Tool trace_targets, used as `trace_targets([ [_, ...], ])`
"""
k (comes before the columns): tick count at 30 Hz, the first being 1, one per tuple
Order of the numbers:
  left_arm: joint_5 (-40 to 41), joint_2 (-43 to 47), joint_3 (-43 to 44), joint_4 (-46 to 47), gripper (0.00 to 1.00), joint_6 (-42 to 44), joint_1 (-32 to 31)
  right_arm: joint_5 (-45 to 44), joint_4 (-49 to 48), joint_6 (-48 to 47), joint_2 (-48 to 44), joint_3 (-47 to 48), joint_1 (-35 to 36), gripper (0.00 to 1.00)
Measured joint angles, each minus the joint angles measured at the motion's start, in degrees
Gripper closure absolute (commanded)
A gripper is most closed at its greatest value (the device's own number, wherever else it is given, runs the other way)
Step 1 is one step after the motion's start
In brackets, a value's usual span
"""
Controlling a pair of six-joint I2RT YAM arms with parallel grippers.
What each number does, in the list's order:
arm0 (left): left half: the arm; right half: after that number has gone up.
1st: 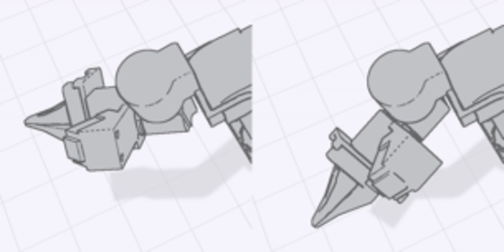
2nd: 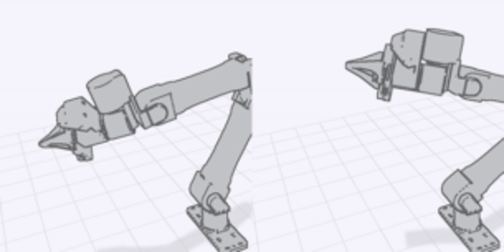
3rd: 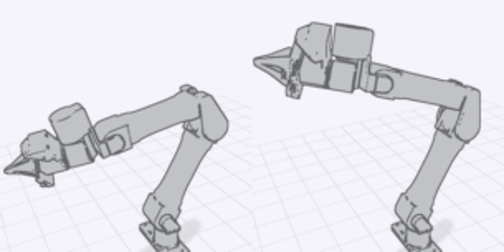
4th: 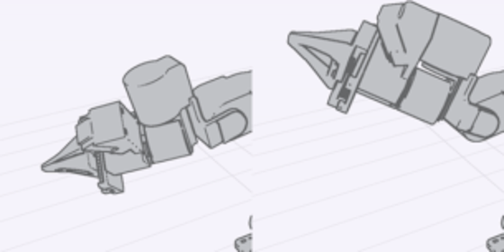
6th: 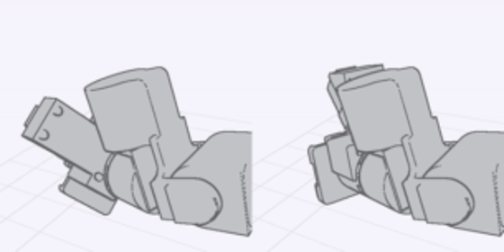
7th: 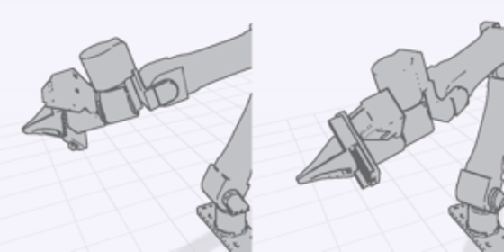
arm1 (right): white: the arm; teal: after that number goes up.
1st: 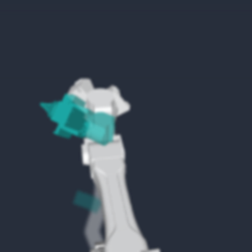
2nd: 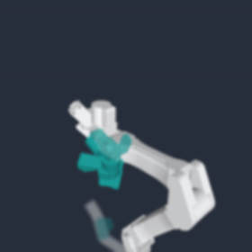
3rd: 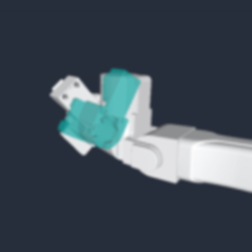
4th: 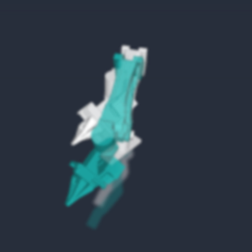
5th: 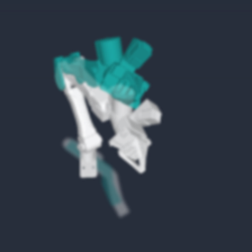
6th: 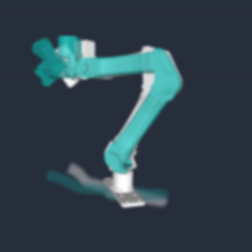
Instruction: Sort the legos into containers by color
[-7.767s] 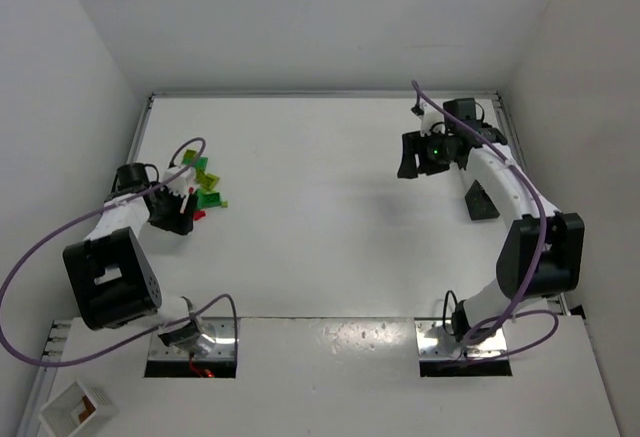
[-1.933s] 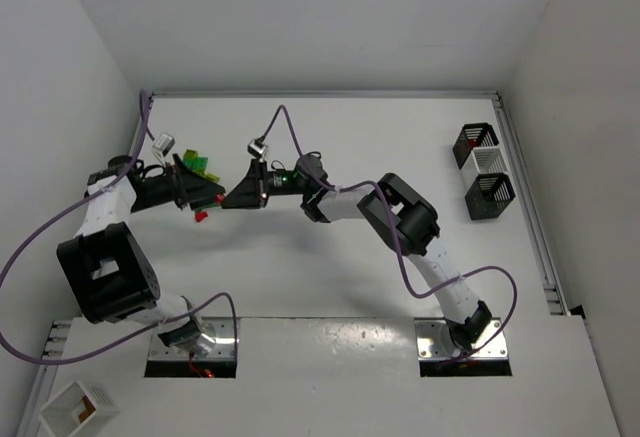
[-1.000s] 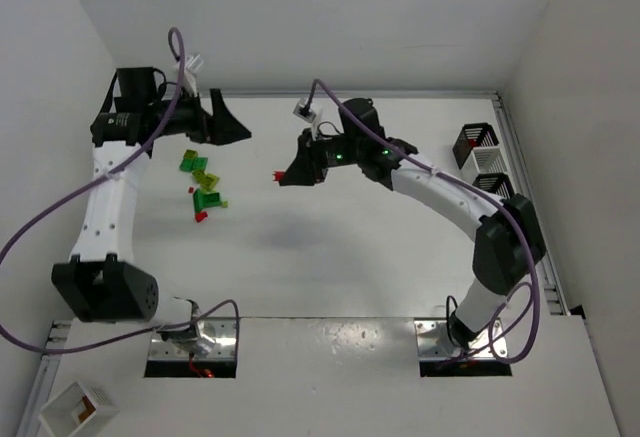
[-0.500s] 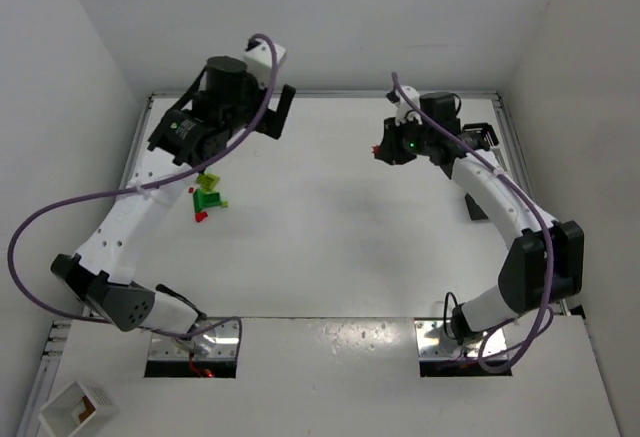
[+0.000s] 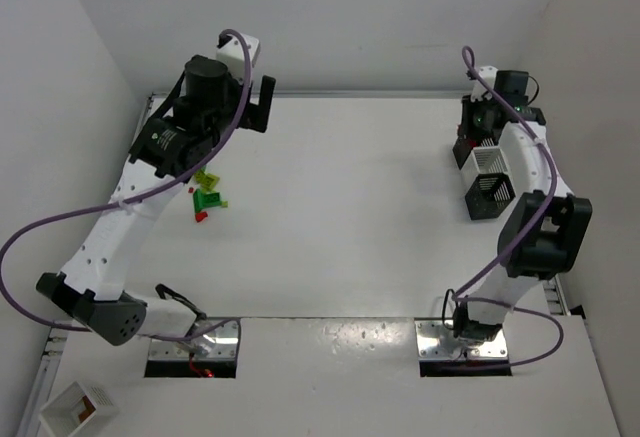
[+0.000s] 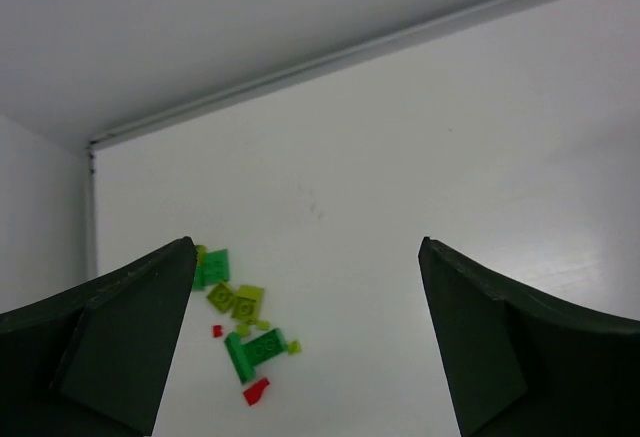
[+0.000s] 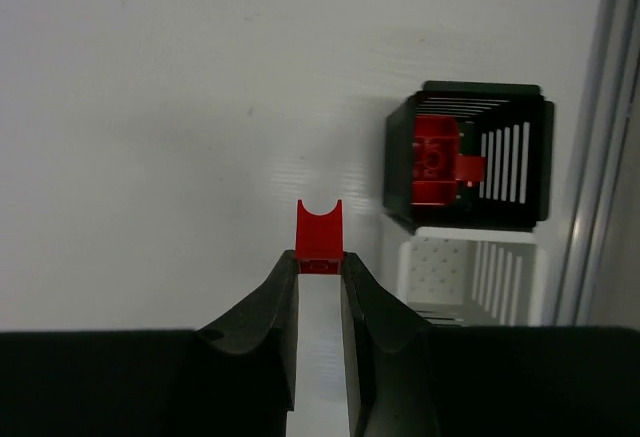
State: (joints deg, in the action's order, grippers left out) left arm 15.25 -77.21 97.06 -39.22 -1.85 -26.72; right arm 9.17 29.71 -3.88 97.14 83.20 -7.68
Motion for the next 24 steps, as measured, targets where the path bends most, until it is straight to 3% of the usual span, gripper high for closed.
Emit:
trace_targets([
  [3, 7.0, 1.3, -0.1, 2.2, 0.00, 2.7, -1.4, -0.1, 0.8, -1.6, 3.6, 3.5, -3.1, 1.00],
  [6, 9.2, 2.6, -0.6, 3.4, 0.00, 4.2, -2.5, -0.1, 1.4, -2.4, 7.1, 6.3, -5.1, 1.00],
  [9, 5.6, 4.1, -2.5, 3.3, 0.00, 2.8, -1.2, -0.1, 2.6, -3.0, 11.2, 10.4, -6.6, 1.00],
  [16, -4.8, 8.6, -11.8, 2.3, 0.00, -3.0, 8.5, -0.5, 3.0, -5.0, 15.2, 12.8, -8.4, 1.00],
  [19, -3.3, 12.2, -18.3, 2.0, 0.00, -4.7, 11.2, -1.2, 3.0, -5.5, 16.9, 14.5, -9.0, 1.00],
  [24, -1.3, 17.2, -23.6, 1.1, 0.00, -4.9, 13.7, -1.7, 3.2, -6.1, 19.2, 15.4, -9.1, 0.91],
])
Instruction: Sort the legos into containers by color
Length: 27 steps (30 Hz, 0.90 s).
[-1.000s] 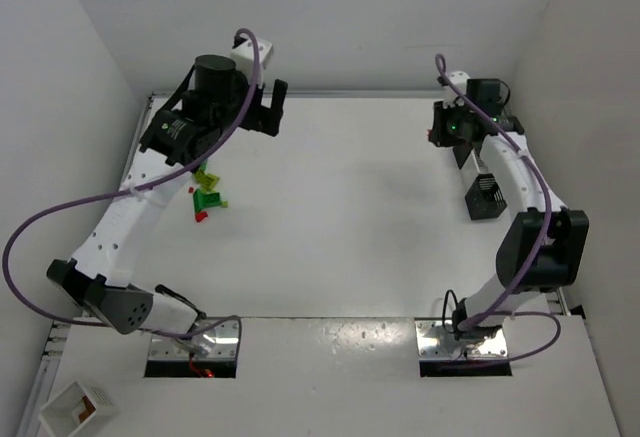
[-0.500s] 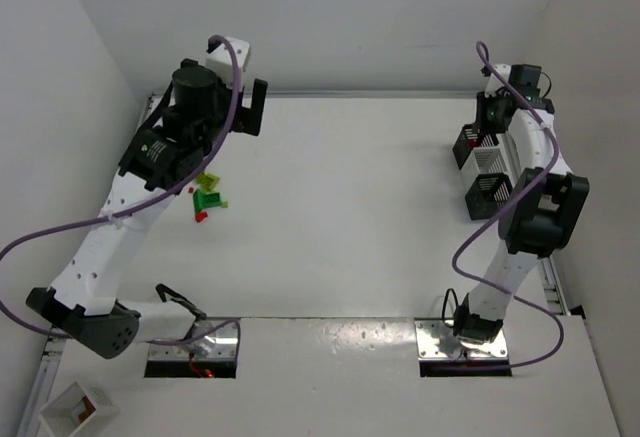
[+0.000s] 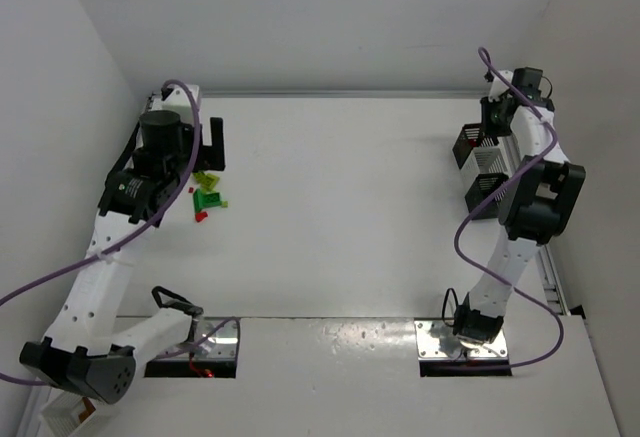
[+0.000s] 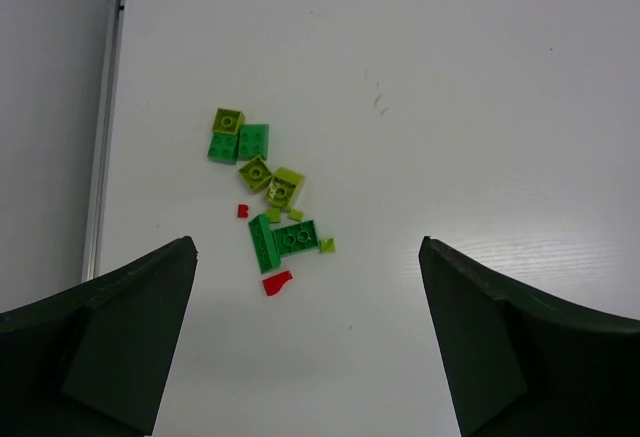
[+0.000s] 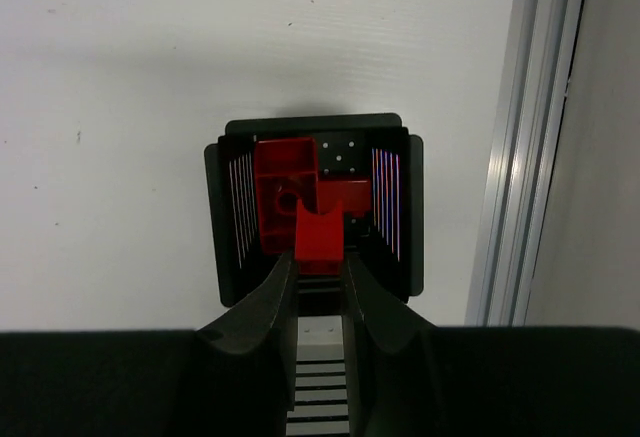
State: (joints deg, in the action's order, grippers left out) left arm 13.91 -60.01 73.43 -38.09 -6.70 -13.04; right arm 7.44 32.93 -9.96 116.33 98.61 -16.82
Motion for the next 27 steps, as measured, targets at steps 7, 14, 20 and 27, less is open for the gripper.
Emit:
trace_targets([
  [7, -1.5, 2.6, -5.8, 0.5, 0.00, 0.8, 1.3, 0.0, 0.3, -0.2, 2.8, 1.9, 0.0, 0.51],
  [14, -4.2, 2.2, -10.3, 0.3, 0.09, 2.3, 3.5, 1.6, 0.2, -0.3, 2.8, 2.2, 0.0, 0.48],
  [20, -7.5, -1.2, -14.1, 0.5, 0.29, 2.9, 7.1, 8.8, 0.1, -0.1, -3.6, -2.1, 0.2, 0.48],
  [27, -9.6, -8.3, -15.8, 0.4, 0.36, 3.2, 9.7, 25.2, -2.7, 2.6, -24.7, -11.0, 1.9, 0.48],
])
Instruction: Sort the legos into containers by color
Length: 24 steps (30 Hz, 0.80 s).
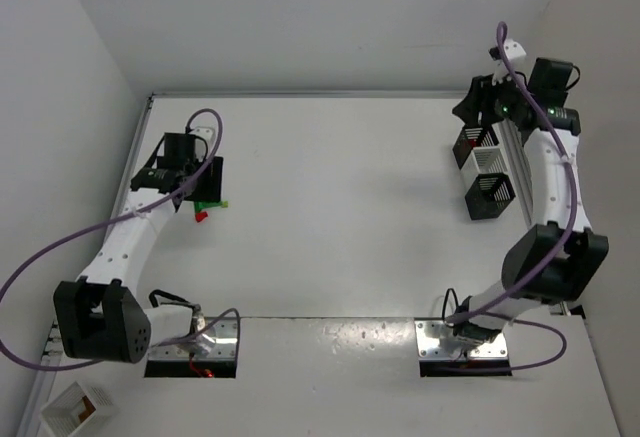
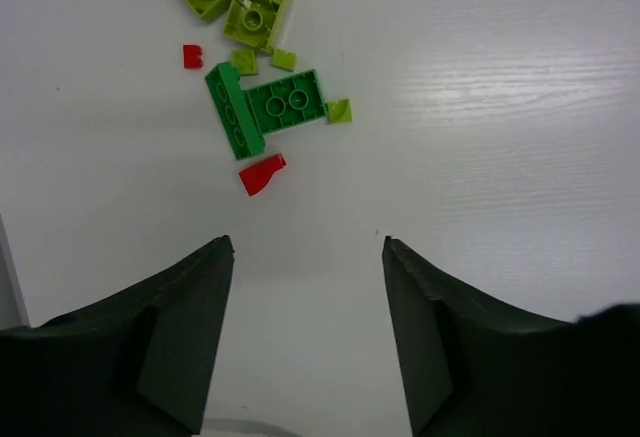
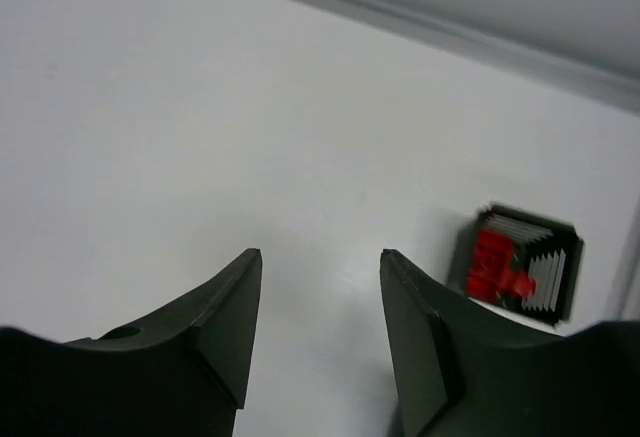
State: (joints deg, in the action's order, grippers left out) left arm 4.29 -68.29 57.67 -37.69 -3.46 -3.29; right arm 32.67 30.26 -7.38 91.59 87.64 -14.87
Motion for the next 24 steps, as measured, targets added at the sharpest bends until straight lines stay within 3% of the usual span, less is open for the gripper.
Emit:
trace_targets([
  [9, -0.1, -7.9, -1.3, 0.4, 0.40, 1.6, 2.4, 11.0, -1.0, 3.7, -5.4, -4.9, 4.2, 0.52],
  [18, -0.3, -16.2, -1.2, 1.0, 0.29, 2.5, 5.4, 10.6, 1.4, 4.6, -5.4, -10.3, 10.2, 0.53],
  [24, -1.1, -22.2, -1.2, 1.0, 0.28, 3.2, 7.9, 8.9, 0.9, 6.2, -5.5, -13.5, 12.9, 0.53],
])
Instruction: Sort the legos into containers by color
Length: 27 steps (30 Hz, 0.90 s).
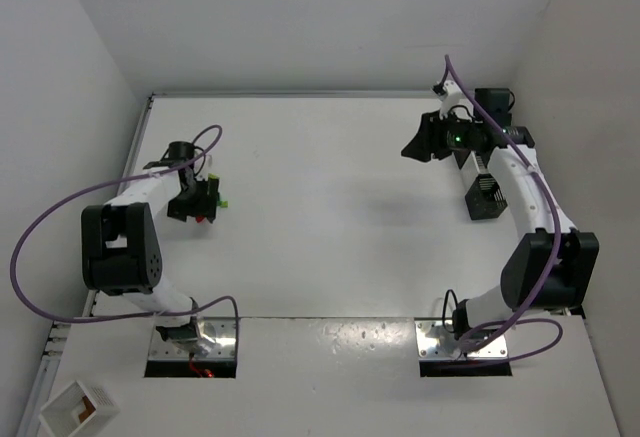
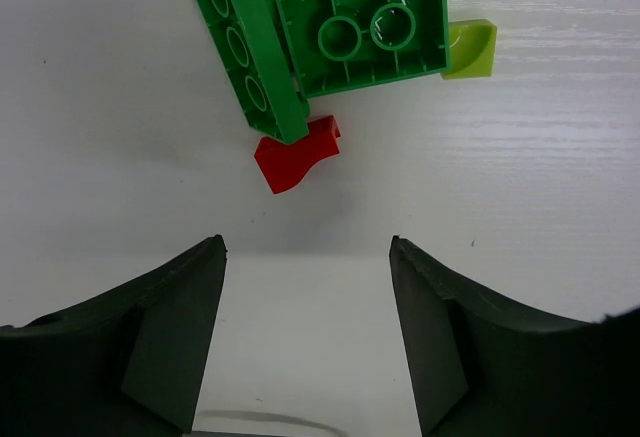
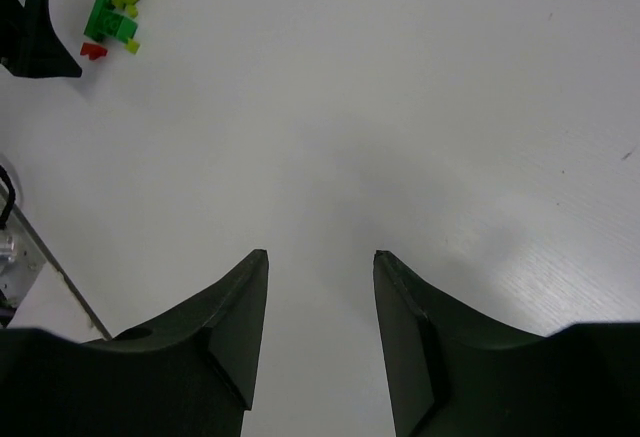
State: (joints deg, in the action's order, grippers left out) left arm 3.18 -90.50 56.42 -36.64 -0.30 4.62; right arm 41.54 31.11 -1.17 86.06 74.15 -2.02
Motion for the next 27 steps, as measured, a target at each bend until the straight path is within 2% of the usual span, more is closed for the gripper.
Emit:
trace_targets([
  [8, -2.2, -2.8, 0.0, 2.3, 0.28, 1.4, 1.1, -1.5, -1.3, 1.4, -0.2, -1.3, 1.9, 0.53],
  [15, -4.7, -7.6, 0.0, 3.7, 0.32, 2.1, 1.4, -2.6, -1.5, 1.8, -0.2, -1.2, 2.6, 0.54],
  [27, -5.0, -10.4, 3.2, 3.9, 0.37, 2.4, 1.5, -4.0, -1.5, 2.1, -0.2, -1.2, 2.6, 0.54],
])
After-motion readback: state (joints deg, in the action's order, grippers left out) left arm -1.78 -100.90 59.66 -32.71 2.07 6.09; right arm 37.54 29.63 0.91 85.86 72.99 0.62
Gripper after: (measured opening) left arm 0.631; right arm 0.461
